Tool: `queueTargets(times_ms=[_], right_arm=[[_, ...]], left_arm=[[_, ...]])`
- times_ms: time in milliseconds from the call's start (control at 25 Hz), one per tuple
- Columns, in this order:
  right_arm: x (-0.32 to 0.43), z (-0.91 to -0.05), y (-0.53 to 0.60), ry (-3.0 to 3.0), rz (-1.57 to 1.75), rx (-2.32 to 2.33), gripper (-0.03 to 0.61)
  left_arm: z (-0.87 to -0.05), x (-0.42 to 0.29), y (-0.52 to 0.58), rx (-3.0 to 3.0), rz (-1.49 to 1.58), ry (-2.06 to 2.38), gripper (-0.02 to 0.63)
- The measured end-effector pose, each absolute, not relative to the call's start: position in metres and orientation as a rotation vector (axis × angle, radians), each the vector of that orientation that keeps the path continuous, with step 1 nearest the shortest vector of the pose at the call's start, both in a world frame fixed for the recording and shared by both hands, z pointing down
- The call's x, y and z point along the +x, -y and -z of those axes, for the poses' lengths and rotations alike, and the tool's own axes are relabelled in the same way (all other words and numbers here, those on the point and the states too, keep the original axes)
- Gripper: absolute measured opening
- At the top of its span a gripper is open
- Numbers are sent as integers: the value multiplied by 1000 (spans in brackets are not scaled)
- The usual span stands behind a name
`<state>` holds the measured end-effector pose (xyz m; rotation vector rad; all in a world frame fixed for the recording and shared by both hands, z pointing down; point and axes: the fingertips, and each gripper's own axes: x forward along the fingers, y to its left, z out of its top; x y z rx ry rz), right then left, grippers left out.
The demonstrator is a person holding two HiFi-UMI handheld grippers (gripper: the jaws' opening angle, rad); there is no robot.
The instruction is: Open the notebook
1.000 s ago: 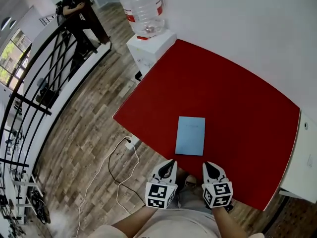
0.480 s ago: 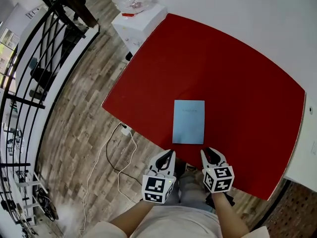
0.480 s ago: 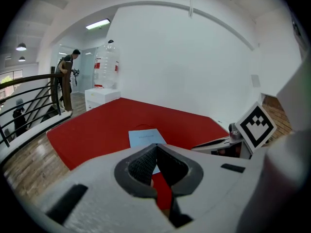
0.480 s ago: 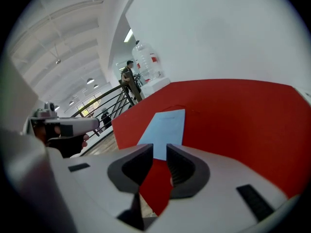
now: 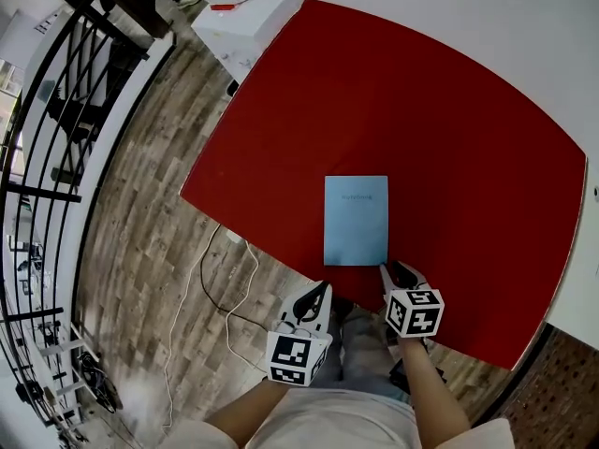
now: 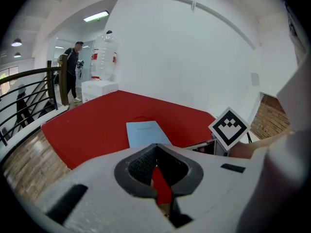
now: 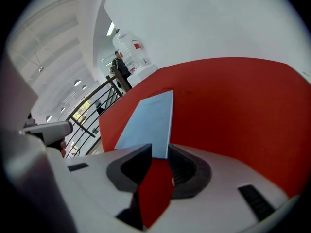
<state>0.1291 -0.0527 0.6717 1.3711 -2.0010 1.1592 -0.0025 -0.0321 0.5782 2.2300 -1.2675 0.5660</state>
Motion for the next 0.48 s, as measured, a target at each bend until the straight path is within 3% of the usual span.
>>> queueTargets(times_ms=[480], right_arm=[[119, -693, 64, 1961, -1269, 1285, 86]], left_arm=[[-591, -9, 37, 2198, -586, 1259, 6]])
